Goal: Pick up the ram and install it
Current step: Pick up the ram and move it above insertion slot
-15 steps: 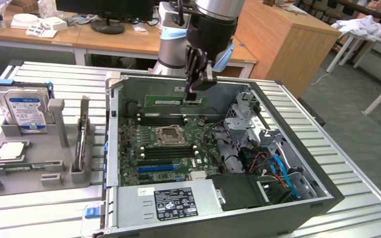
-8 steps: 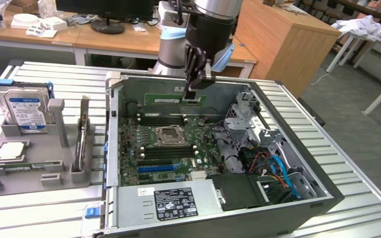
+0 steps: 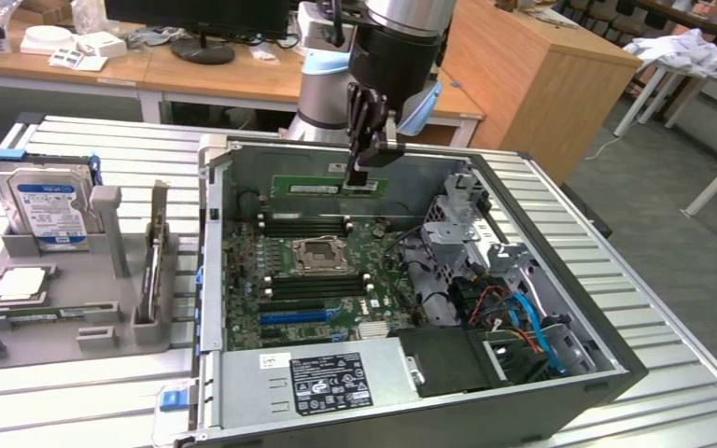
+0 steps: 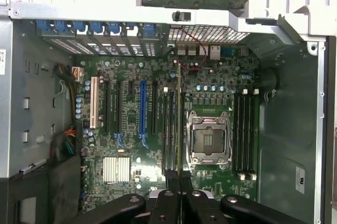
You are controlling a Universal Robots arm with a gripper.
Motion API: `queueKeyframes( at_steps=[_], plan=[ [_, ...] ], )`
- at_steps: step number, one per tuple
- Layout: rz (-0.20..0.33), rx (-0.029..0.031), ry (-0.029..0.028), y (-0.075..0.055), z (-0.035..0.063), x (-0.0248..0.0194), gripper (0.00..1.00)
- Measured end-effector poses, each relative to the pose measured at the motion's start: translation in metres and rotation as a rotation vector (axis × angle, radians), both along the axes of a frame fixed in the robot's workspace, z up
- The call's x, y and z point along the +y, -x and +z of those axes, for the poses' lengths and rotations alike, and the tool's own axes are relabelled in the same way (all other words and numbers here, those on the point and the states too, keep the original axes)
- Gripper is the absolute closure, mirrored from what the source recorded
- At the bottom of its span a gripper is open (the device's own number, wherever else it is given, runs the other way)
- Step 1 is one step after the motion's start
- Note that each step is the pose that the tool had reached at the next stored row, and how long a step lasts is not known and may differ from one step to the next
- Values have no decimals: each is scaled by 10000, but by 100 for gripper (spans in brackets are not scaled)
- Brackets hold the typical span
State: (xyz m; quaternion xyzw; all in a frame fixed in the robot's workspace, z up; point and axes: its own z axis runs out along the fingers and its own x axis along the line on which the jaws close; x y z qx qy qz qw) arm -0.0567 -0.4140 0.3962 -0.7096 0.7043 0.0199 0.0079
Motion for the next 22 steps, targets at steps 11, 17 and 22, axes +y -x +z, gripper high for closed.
queueKeyframes(
  at_steps=[11,17,22],
  plan=[
    [0,2,-3,-82,-4,-4,88],
    [0,3,-27,-82,-89,-5,88],
    [0,3,-26,-82,-164,-5,88]
  ],
)
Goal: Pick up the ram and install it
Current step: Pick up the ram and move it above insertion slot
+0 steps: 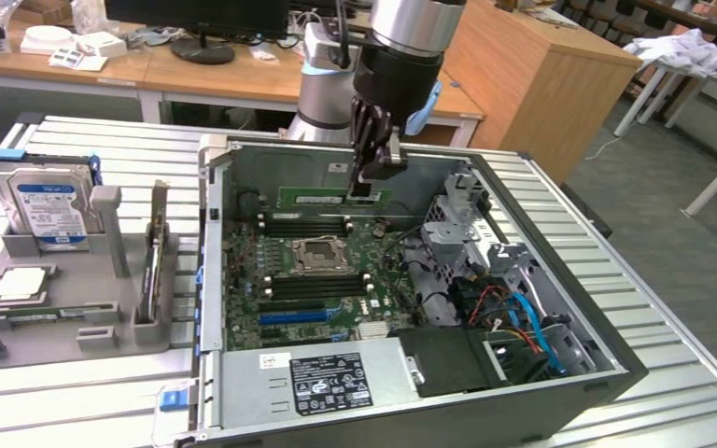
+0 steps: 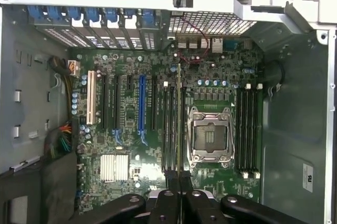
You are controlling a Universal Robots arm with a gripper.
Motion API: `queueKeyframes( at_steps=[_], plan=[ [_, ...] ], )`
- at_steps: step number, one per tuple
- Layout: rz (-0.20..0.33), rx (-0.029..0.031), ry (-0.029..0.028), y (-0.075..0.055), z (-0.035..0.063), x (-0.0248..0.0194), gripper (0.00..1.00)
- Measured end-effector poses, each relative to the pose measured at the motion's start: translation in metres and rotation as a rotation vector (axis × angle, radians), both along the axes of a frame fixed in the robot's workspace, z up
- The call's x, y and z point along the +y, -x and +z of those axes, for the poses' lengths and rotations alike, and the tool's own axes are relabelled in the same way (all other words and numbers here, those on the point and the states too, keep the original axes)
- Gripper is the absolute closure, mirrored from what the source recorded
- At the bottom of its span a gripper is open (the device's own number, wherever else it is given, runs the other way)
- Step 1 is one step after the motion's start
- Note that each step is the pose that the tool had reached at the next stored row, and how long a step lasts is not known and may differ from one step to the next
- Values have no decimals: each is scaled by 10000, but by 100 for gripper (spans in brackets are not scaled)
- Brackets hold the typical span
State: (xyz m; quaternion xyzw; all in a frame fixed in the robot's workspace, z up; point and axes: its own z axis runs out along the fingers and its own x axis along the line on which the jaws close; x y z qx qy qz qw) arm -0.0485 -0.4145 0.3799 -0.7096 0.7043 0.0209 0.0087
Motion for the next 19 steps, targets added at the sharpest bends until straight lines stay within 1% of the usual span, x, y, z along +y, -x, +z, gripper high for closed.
queueKeyframes(
  at_steps=[19],
  plan=[
    [0,-1,-6,0,-287,0,88]
  ],
)
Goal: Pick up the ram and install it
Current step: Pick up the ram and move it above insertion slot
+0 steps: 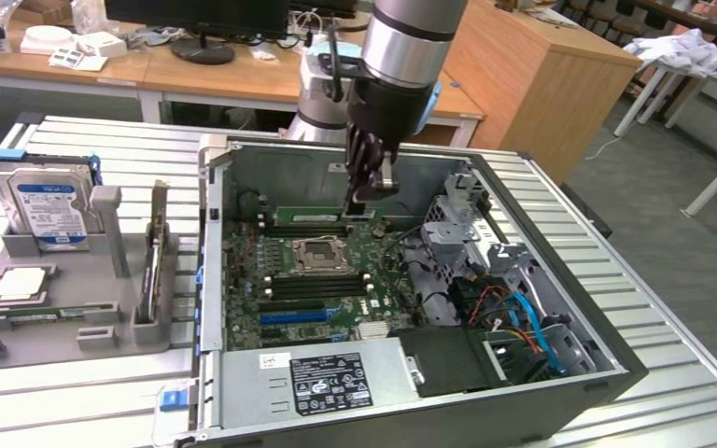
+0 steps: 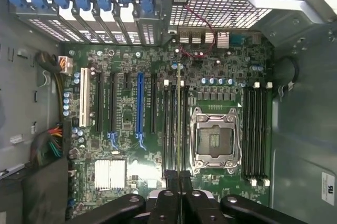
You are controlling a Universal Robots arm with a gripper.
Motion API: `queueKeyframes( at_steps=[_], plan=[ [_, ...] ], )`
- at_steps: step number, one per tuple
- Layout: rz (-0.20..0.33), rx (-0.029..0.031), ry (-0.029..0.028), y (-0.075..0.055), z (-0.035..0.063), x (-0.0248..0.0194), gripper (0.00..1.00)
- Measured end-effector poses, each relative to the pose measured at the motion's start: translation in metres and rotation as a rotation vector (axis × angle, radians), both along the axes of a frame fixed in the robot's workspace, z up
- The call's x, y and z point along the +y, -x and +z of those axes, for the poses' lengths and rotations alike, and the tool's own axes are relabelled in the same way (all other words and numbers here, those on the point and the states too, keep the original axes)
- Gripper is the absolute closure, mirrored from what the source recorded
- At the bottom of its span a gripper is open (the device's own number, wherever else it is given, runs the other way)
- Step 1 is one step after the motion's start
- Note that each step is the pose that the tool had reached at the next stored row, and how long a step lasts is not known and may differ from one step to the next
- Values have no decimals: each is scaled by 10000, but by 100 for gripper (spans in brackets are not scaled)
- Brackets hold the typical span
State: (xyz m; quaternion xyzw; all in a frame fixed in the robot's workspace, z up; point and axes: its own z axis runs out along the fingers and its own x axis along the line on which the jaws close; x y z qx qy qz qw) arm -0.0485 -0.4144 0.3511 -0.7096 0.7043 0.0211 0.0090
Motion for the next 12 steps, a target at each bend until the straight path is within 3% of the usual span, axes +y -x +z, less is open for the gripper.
queueKeyframes(
  at_steps=[12],
  plan=[
    [0,0,-6,0,-150,0,88]
  ],
)
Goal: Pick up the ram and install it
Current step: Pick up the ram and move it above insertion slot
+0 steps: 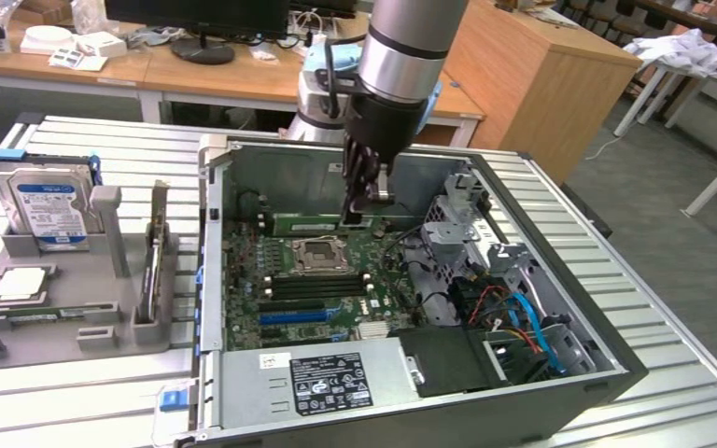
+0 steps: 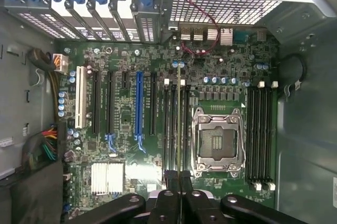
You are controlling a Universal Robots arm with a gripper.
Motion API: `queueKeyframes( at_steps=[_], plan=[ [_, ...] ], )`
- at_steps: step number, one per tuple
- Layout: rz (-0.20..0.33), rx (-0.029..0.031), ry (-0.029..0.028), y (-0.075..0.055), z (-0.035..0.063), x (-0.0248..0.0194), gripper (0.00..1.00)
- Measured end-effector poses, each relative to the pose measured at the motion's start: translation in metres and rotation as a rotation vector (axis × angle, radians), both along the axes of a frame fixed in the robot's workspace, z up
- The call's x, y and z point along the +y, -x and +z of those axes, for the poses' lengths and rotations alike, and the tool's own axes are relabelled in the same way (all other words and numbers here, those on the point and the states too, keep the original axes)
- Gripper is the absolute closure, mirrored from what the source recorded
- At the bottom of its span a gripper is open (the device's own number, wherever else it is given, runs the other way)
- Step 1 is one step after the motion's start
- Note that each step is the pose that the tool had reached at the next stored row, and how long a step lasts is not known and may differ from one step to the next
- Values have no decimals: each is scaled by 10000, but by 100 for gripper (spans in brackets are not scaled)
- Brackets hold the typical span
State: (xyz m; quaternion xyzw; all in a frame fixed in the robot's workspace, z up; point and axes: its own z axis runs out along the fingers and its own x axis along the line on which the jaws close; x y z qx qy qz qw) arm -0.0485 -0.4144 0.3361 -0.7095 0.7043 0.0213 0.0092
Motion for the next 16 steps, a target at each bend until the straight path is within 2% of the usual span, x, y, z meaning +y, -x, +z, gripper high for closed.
queueKeyframes(
  at_steps=[6,16],
  plan=[
    [-1,1,1,-1,-12,0,88],
    [0,9,0,-76,-13,-9,88]
  ],
)
